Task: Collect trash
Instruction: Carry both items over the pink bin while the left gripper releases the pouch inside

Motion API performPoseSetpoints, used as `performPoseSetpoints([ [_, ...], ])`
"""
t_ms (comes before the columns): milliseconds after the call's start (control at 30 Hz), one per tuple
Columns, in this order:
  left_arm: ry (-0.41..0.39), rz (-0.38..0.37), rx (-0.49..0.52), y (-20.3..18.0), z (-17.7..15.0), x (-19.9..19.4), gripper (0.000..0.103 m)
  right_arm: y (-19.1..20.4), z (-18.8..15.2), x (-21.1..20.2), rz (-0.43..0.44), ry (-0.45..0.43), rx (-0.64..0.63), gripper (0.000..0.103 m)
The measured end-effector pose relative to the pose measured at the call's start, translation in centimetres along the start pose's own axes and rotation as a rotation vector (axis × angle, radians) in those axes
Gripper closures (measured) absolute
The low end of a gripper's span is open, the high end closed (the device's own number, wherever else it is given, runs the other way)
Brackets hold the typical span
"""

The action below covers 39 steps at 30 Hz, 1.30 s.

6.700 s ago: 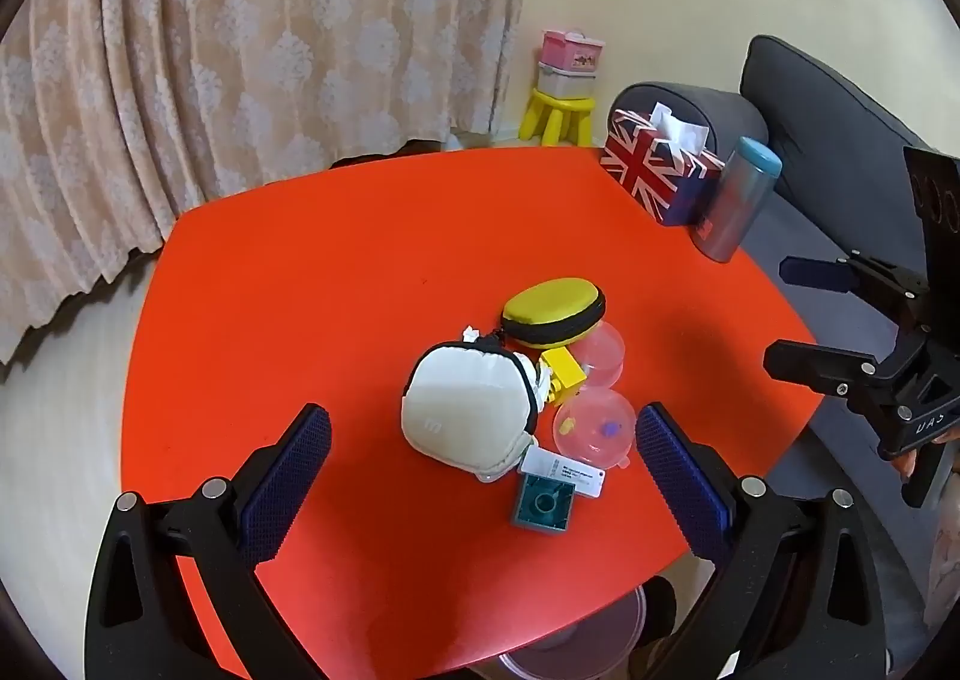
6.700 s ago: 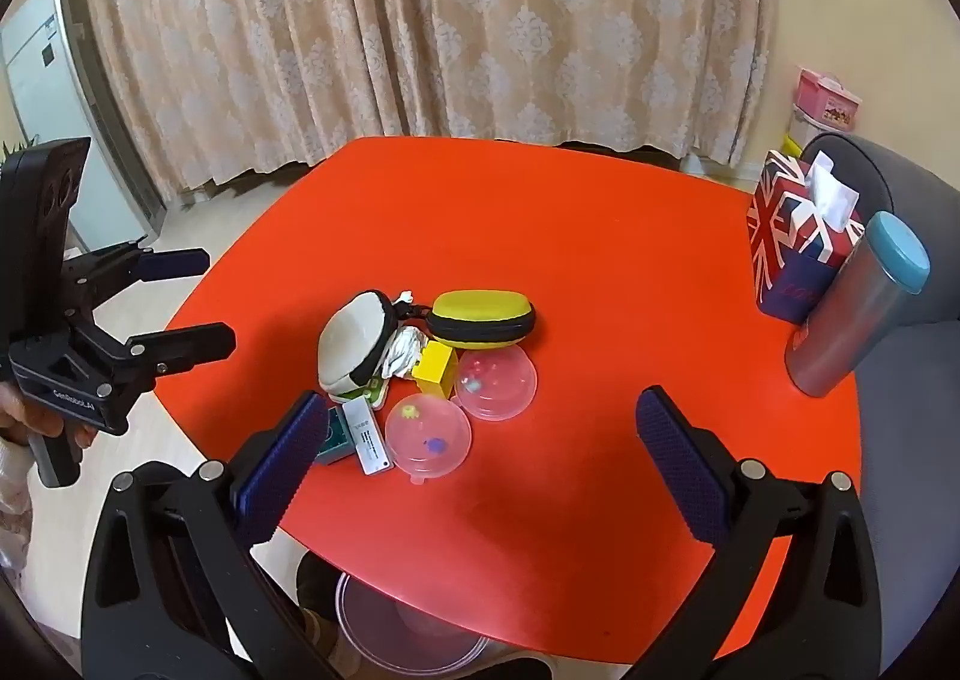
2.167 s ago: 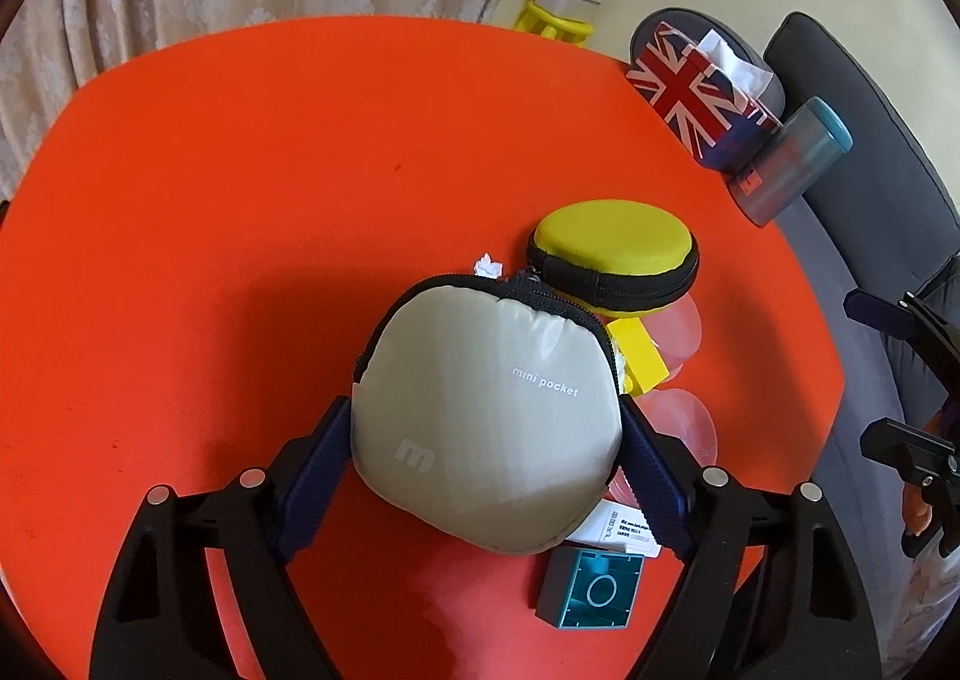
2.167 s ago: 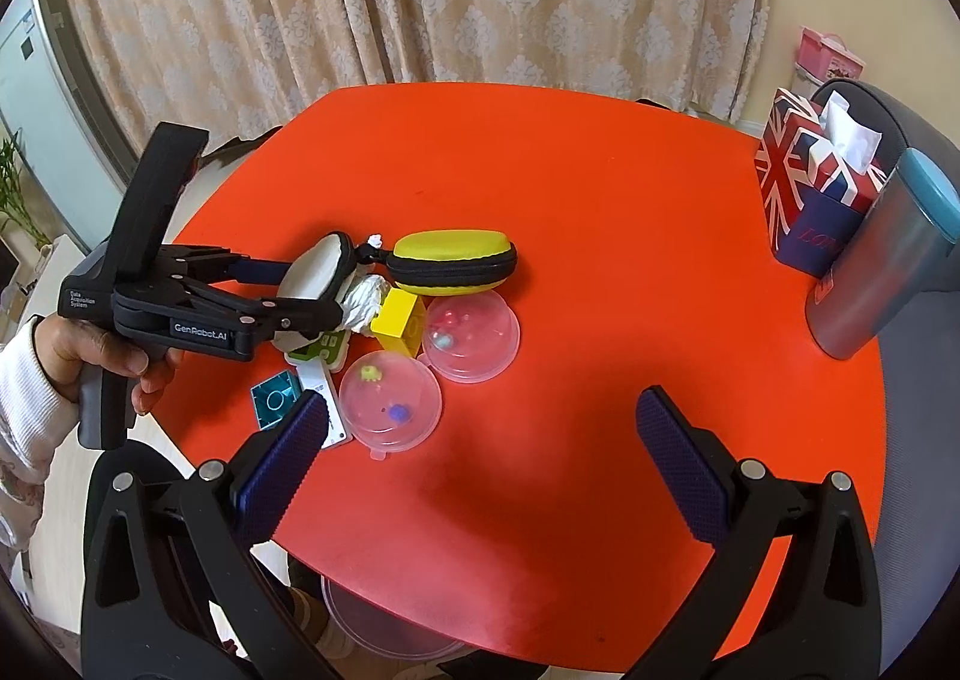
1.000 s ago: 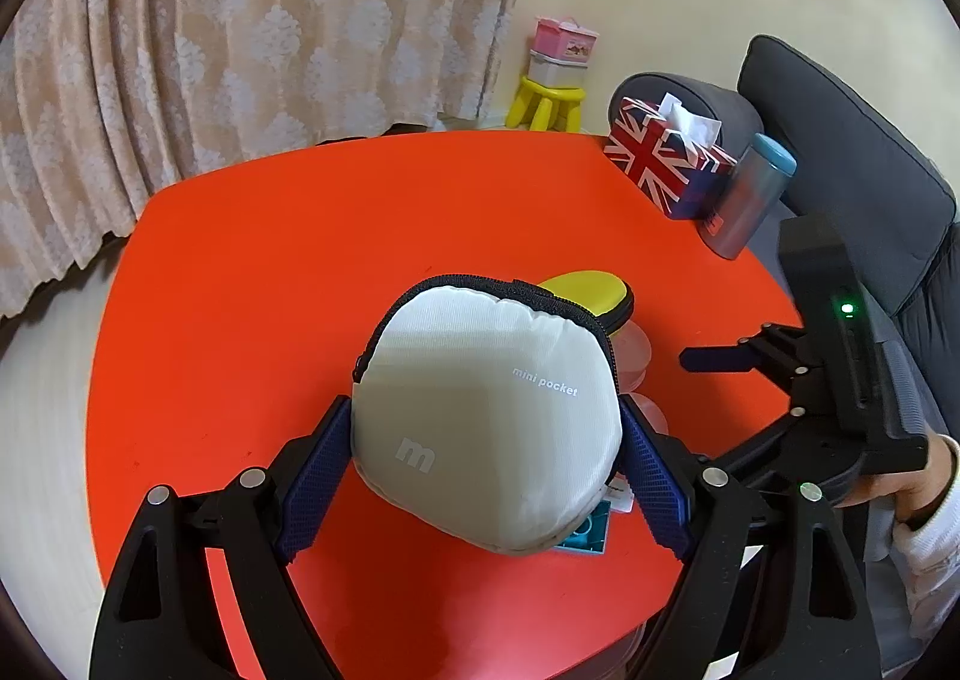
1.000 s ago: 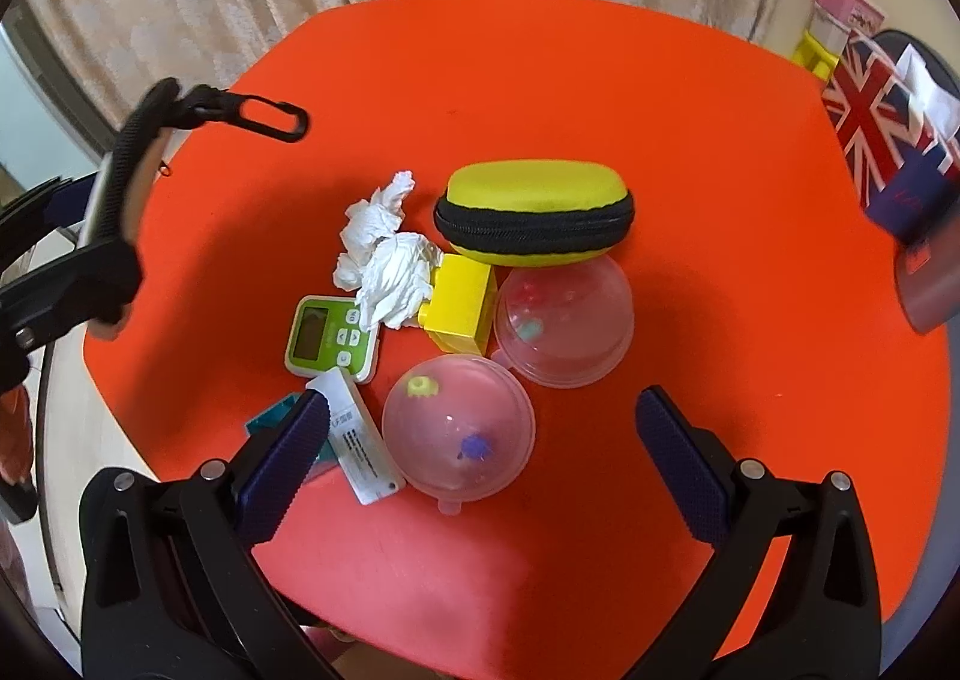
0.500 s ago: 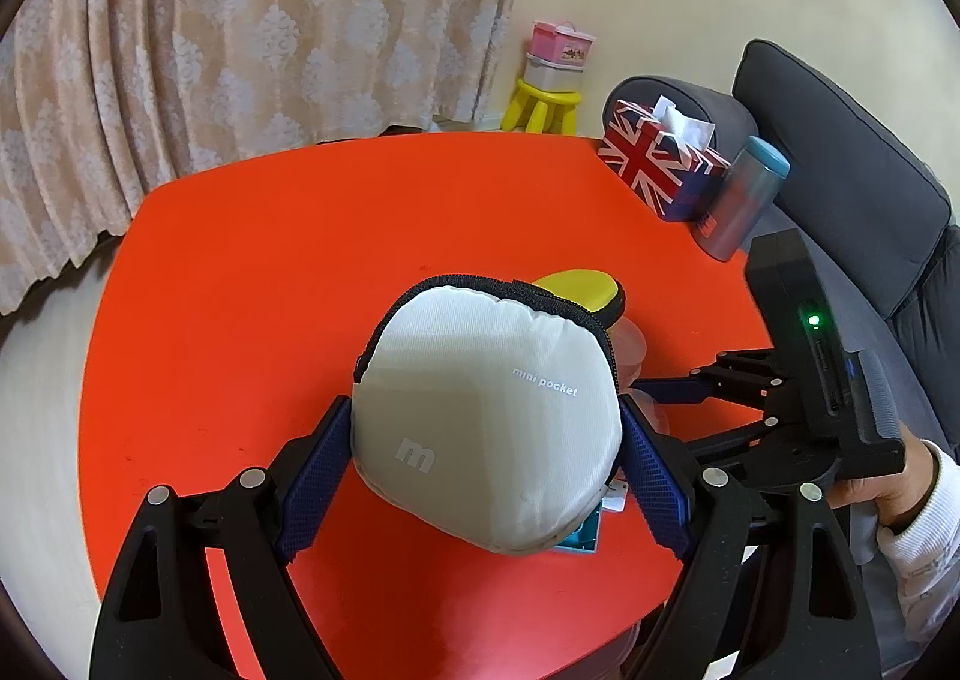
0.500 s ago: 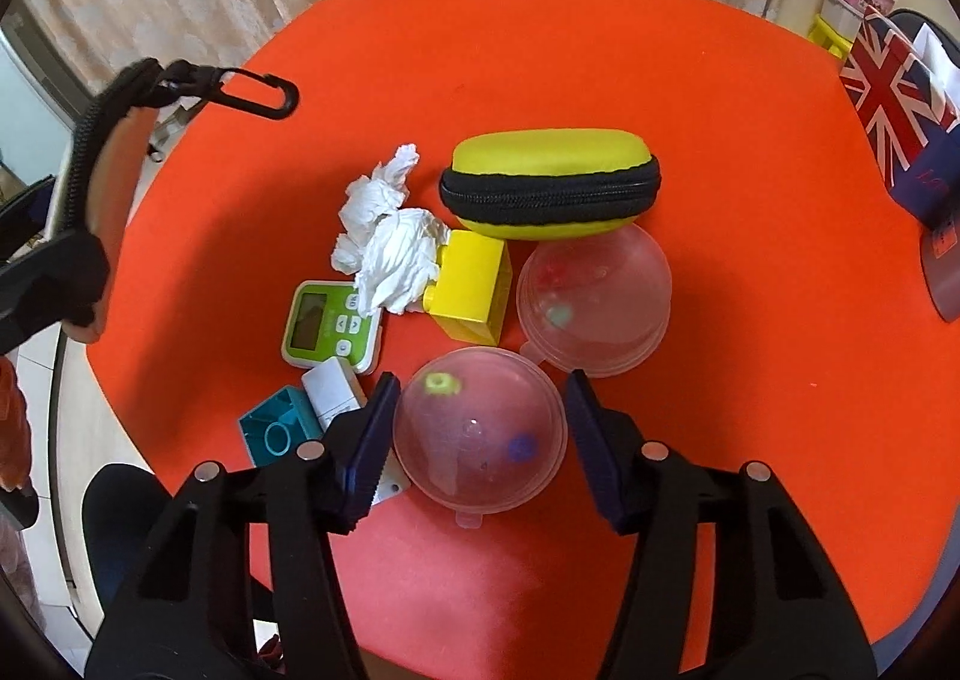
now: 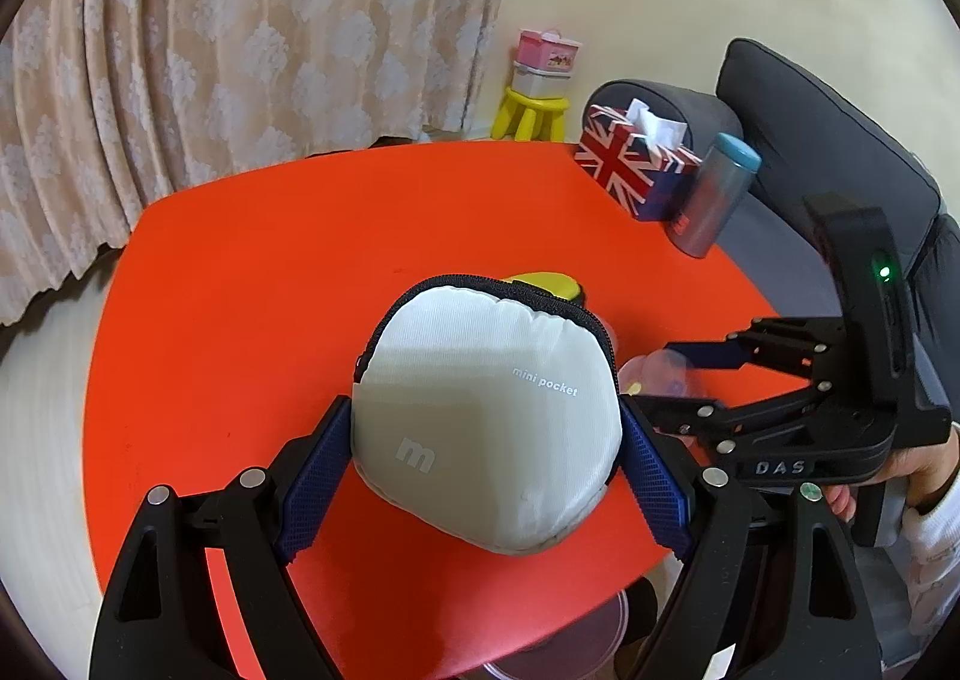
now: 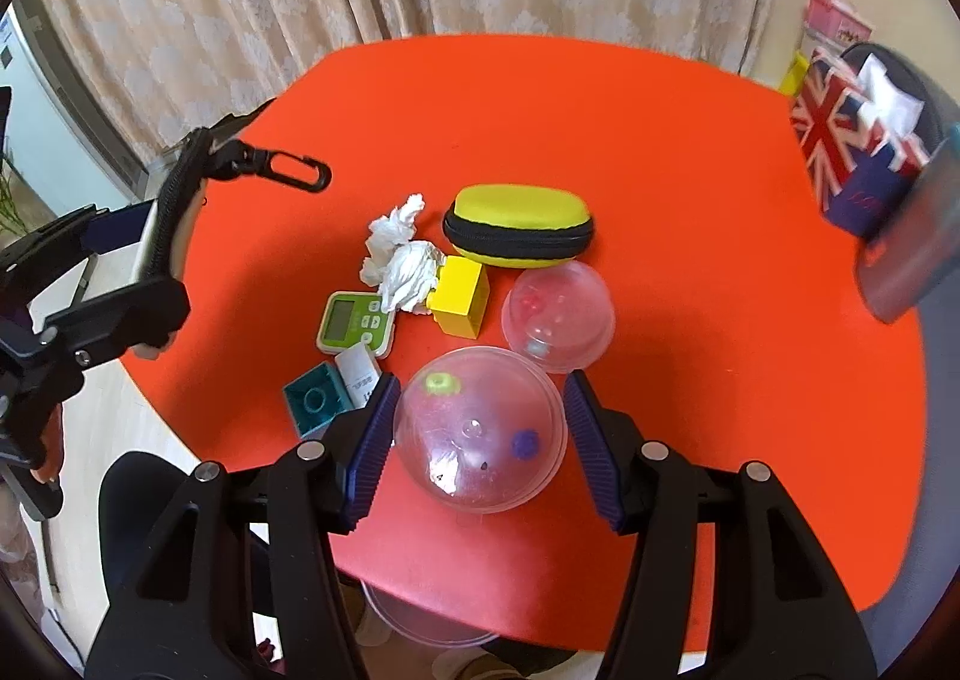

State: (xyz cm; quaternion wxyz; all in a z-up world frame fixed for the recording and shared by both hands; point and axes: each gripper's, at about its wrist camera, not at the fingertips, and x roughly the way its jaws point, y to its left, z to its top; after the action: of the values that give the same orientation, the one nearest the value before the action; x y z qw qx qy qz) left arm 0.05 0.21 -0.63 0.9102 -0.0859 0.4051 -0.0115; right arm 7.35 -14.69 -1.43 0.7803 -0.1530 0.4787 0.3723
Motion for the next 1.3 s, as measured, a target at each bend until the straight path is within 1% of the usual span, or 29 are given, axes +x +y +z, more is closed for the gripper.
performPoseSetpoints([
  [200, -0.009, 0.008, 0.018, -1.5, -0.9, -1.8, 0.022, 0.6, -1.0, -3.1, -0.011, -0.053, -0.021, 0.047],
  [367, -0.013, 0.003, 0.035, -2.8, -2.2, -3.2, 0.022, 1.3, -2.7, -6.2, -0.014, -0.098, -0.032, 0.047],
  [533, -0.009, -0.004, 0.059, -4.4, -4.0, -4.1, 0.022, 1.4, -4.6, -8.4, -0.010, -0.122, -0.036, 0.047],
  [867, 0.026, -0.032, 0.100, -7.1, -7.7, -4.3, 0.022, 1.8, -9.2, -9.3, 0.002, -0.114, -0.029, 0.047],
  [1300, 0.119, -0.067, 0.112, -9.4, -13.2, -1.2, 0.022, 1.8, -13.5, -8.3, 0.015, -0.094, -0.006, 0.047],
])
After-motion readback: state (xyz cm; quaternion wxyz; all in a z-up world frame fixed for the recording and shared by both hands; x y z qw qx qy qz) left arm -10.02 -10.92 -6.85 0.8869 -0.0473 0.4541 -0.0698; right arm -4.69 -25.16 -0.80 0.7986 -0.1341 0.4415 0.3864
